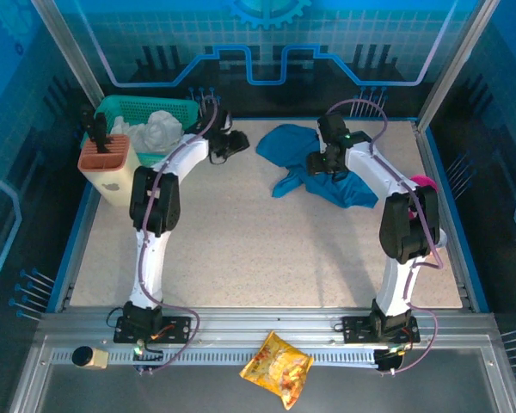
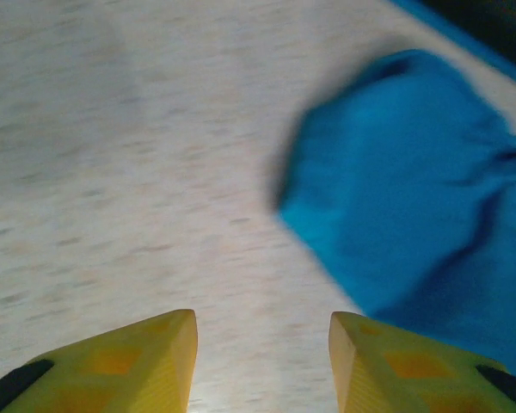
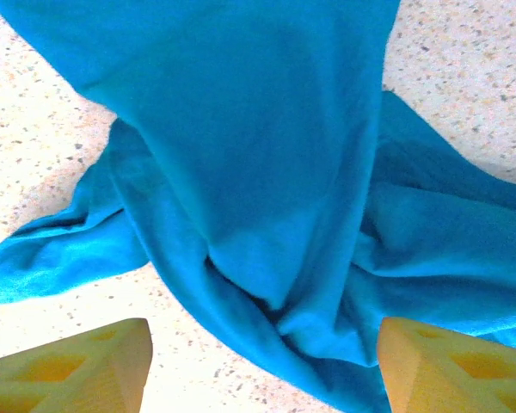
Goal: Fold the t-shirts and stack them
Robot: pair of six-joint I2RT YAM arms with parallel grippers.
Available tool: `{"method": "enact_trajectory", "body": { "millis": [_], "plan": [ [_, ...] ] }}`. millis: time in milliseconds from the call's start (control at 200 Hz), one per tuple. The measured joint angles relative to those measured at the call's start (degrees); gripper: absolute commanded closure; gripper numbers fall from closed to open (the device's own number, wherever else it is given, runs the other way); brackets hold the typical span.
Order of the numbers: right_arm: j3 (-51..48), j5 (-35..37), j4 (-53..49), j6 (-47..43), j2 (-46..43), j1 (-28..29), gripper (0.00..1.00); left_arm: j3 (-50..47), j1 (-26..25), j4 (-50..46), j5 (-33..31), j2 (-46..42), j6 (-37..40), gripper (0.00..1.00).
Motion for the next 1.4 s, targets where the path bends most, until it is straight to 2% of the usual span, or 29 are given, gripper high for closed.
{"method": "enact_trajectory", "body": {
  "millis": [80,185,420,516,561,626,641,706,896,996,1266,1401],
  "plan": [
    [4.07,-0.63,-0.76,0.46,2.71,-0.35,0.32,1.33,-2.16,0.17,1.29,0.07,0.0,0.57],
    [14.19,-0.42,-0.61,1.07,10.32,-1.16,0.36,1.14,-4.04,-0.13,2.82,0.09,-0.02,0.57],
    [45.97,-0.7,-4.98,2.32,35.04,-6.4,0.38,-4.24,-3.74,-0.57,3.39,-4.33,0.5,0.54],
    [53.83,-1.81,-7.52,2.51,42.47,-7.87,0.39,-6.78,-3.58,-1.51,3.23,-8.92,1.38,0.54],
    [55.01,-2.69,-8.17,2.75,44.68,-8.24,0.45,-7.52,-3.58,-1.84,3.13,-11.26,1.62,0.54],
    [55.08,-4.02,-8.81,3.5,46.75,-8.37,0.63,-8.24,-3.58,-2.27,2.8,-14.58,1.99,0.54],
    [55.23,-3.67,-8.57,3.54,47.08,-8.33,0.7,-8.37,-3.58,-2.45,2.8,-15.26,2.12,0.54],
    [56.7,-6.32,-8.48,4.44,46.99,-8.76,1.0,-9.22,-3.58,-2.89,2.71,-18.25,2.69,0.54],
    [55.63,-13.33,-7.37,6.64,46.27,-8.83,1.0,-15.13,-3.58,-4.59,1.4,-25.05,3.58,0.58],
    [50.93,-16.31,-5.95,6.86,41.66,-8.66,1.0,-18.47,-3.58,-6.71,-0.31,-27.23,4.35,0.6],
    [38.25,-24.39,-0.13,6.88,14.47,-6.64,1.0,-26.53,-3.58,-9.81,-4.02,-31.69,4.52,0.6],
    [27.71,-30.14,5.92,8.22,2.05,-5.99,1.0,-28.35,-3.58,-10.49,-5.14,-32.17,4.46,0.57]
  ]
}}
